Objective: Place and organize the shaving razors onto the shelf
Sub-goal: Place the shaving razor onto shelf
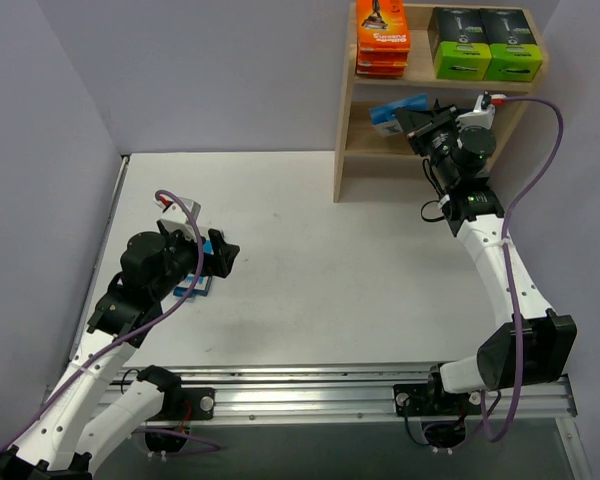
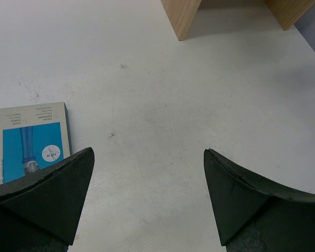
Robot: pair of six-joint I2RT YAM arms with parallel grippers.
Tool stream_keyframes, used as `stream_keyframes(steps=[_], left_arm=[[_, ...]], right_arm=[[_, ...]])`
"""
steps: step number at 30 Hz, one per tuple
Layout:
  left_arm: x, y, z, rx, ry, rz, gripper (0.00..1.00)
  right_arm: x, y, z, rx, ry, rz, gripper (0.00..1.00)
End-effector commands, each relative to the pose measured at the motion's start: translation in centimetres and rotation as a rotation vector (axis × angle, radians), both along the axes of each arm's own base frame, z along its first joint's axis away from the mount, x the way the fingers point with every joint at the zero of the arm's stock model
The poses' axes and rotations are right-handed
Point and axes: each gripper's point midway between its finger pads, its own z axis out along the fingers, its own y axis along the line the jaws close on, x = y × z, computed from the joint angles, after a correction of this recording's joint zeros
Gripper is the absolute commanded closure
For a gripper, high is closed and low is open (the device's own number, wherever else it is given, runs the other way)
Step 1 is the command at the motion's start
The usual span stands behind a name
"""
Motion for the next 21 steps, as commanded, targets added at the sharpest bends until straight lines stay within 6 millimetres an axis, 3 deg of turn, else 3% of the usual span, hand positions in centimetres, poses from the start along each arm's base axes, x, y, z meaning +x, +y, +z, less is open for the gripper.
stream_keyframes(steps=[1,11,21], left_arm=[[0.1,-0.5,2.4,-0.043,-0.064,-0.016,0.06],[0.1,-0.5,2.3,-0.042,-0.061,-0.016,0.06],[0.2,-0.6,2.2,-0.044,-0.06,-0.022,0.06]], right_arm=[[-0.4,0.1,4.0,0.032,-0.155,0.033,1.0],[0.4,-0.9,-2.2,0.065,-0.08,0.039,1.0],[-1.0,-2.6,-5.3,0.069,-0.023,-0.014,1.0]])
